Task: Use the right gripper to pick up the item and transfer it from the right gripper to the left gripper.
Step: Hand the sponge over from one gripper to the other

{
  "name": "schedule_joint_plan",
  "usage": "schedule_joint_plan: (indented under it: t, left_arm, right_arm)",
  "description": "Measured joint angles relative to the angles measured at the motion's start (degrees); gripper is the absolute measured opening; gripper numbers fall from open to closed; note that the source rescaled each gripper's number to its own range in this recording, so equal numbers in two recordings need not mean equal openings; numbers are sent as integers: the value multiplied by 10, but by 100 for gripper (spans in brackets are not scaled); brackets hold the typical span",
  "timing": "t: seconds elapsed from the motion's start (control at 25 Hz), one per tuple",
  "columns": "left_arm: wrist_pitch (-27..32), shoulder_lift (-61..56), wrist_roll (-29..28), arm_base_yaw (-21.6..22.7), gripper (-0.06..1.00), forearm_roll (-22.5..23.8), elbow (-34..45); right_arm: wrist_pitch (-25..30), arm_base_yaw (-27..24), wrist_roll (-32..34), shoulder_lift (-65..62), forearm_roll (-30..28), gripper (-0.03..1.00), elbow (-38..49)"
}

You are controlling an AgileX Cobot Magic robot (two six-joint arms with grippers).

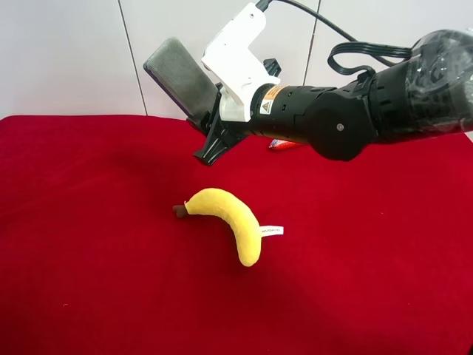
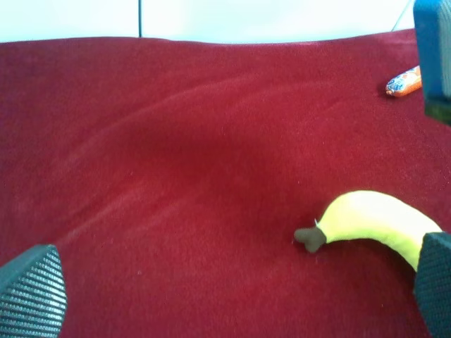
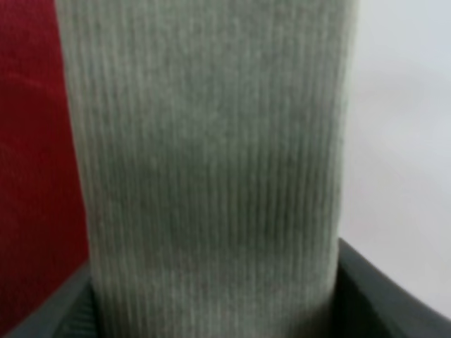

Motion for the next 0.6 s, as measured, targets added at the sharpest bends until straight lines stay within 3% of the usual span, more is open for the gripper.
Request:
schedule_joint_plan:
  t: [0.12, 0.44, 0.6]
  left_arm:
    - [-4, 87, 7, -18, 100, -3, -63]
    - [-33, 280, 9, -127, 100, -14, -218]
    - [-33, 354, 9, -160, 100, -24, -273]
  right_arm:
    - [0, 0, 0, 0, 0, 0, 0]
    - [0, 0, 0, 0, 0, 0, 0]
    - [0, 0, 0, 0, 0, 0, 0]
